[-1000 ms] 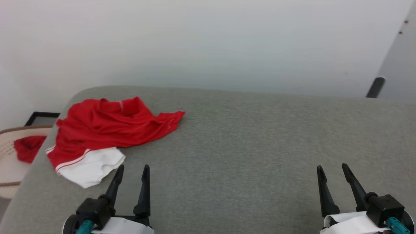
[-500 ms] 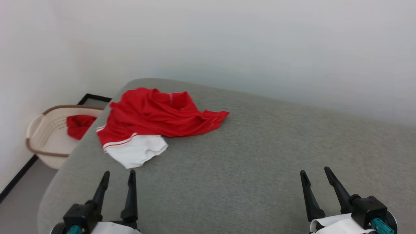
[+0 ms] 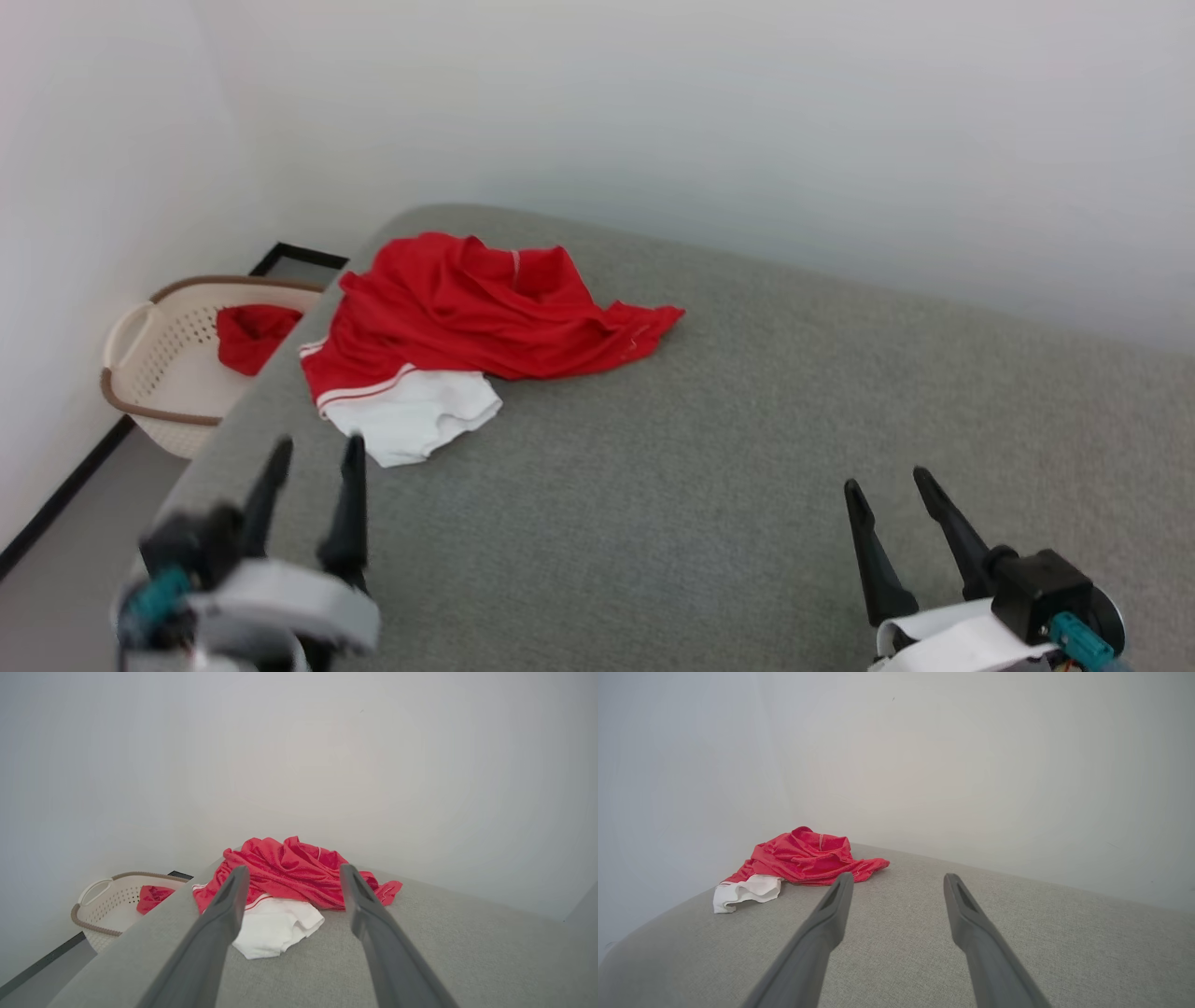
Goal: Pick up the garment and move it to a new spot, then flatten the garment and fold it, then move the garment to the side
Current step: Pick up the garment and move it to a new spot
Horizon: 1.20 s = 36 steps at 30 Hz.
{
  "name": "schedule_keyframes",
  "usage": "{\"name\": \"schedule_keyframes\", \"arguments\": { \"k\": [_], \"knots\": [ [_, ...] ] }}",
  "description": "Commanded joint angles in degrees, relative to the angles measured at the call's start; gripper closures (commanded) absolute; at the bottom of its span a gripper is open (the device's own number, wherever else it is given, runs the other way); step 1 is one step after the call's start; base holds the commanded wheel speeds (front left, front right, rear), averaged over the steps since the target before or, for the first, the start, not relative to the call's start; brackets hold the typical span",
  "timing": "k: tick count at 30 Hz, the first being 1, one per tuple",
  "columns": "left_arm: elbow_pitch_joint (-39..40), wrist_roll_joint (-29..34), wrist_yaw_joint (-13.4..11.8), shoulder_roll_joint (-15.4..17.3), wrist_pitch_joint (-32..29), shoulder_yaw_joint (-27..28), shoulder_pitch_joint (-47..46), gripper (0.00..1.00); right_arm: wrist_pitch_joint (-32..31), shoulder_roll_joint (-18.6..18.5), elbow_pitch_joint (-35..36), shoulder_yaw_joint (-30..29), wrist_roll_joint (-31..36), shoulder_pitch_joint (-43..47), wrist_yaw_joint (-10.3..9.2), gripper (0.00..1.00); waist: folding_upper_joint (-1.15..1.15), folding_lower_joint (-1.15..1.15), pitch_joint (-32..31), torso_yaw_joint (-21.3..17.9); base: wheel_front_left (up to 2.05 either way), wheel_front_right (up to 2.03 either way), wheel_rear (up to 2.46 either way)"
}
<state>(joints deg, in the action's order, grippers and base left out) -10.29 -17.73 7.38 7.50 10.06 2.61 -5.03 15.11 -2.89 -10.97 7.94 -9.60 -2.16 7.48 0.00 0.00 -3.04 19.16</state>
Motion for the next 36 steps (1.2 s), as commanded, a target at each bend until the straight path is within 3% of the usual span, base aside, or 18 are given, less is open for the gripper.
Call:
{"name": "schedule_keyframes", "arguments": {
  "k": [1, 16, 23, 36],
  "knots": [
    [0.56, -0.92, 0.14, 1.71, -1.51, -0.37, -2.19, 0.0, 0.07, -0.11, 0.18, 0.12, 0.45, -1.44, 0.02, 0.0, 0.0, 0.0, 3.4, -2.58, 0.0, 0.0, 0.0],
    [-3.12, -19.72, 0.17, 21.95, -30.65, -1.07, -27.38, 0.0, 0.07, -2.19, 2.62, 0.77, 1.52, -9.19, 0.01, 0.0, 0.0, 0.0, 19.74, -12.44, 0.0, 0.0, 0.0],
    [-10.78, -23.21, 0.01, 25.92, -41.16, -1.71, -35.53, 0.0, 0.07, -3.05, 5.03, 1.78, 2.18, -12.4, 0.01, 0.0, 0.0, 0.0, 27.03, -15.8, 0.0, 0.0, 0.0],
    [-26.23, -23.73, -1.28, 27.62, -49.99, -4.31, -44.32, 0.0, 0.07, -3.38, 10.57, 2.19, 3.35, -13.97, 0.01, 0.0, 0.0, 0.0, 32.39, -18.06, 0.0, 0.0, 0.0]
  ]
}}
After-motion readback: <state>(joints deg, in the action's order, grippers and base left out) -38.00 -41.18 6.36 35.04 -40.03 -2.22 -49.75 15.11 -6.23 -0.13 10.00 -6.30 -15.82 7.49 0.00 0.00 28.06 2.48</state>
